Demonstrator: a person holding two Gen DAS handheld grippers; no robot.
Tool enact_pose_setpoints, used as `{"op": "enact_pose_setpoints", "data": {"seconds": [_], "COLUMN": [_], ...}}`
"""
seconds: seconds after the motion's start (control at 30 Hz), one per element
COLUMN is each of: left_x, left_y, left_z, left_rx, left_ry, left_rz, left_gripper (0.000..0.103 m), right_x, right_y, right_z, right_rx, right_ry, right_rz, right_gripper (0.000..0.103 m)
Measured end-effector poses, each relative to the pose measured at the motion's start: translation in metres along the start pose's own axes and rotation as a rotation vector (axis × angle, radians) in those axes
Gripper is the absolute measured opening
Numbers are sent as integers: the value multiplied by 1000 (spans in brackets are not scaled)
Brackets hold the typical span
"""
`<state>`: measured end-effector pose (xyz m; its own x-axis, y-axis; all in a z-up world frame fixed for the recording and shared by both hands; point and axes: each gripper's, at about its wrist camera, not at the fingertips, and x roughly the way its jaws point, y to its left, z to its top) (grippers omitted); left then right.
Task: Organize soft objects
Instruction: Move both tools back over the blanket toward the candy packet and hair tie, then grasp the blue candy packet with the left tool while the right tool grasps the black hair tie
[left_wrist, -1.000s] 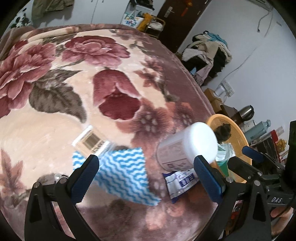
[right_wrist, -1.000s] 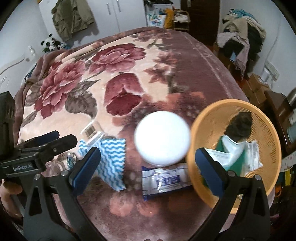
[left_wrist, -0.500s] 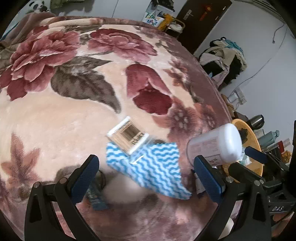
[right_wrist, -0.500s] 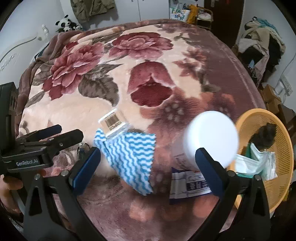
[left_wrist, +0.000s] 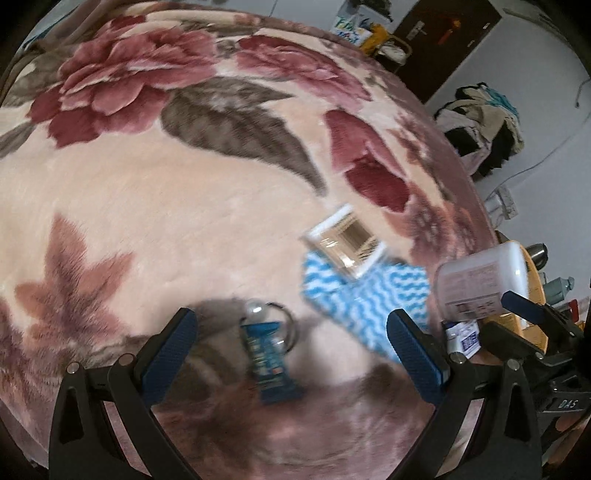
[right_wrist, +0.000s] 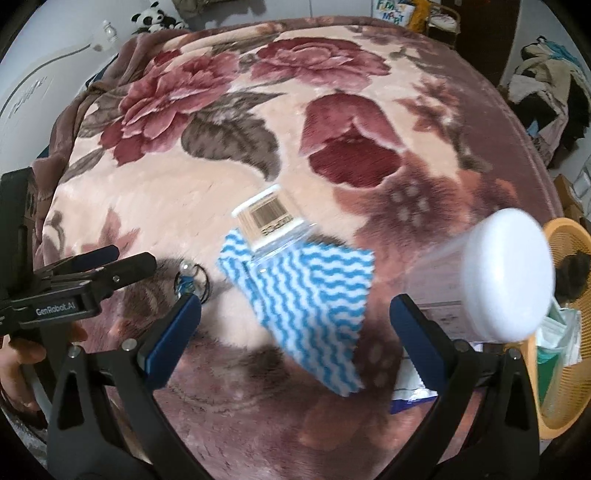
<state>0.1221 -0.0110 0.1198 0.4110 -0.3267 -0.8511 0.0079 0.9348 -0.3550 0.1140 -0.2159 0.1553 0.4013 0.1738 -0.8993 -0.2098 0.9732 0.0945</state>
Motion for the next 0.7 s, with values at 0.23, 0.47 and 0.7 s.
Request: {"op": "enact_pose_setpoints", "data": {"seconds": [0.23,0.47,0.7], "left_x": [24,59,70], "left_y": [25,17,13], "left_z": [-26,-48,-58], "left_rx": [-67,-82,-51], "left_ry": [58,133,164], "left_rz": [0,-10,25], "left_gripper": [102,79,30], "right_x": [21,31,39], "right_y": [15,18,15], "right_z": [-7,-14,-24], "right_rx": [-14,-14,-1], "right_ry": [41,61,81], "right_rz": [37,49,59], "right_gripper": [103,103,103]}}
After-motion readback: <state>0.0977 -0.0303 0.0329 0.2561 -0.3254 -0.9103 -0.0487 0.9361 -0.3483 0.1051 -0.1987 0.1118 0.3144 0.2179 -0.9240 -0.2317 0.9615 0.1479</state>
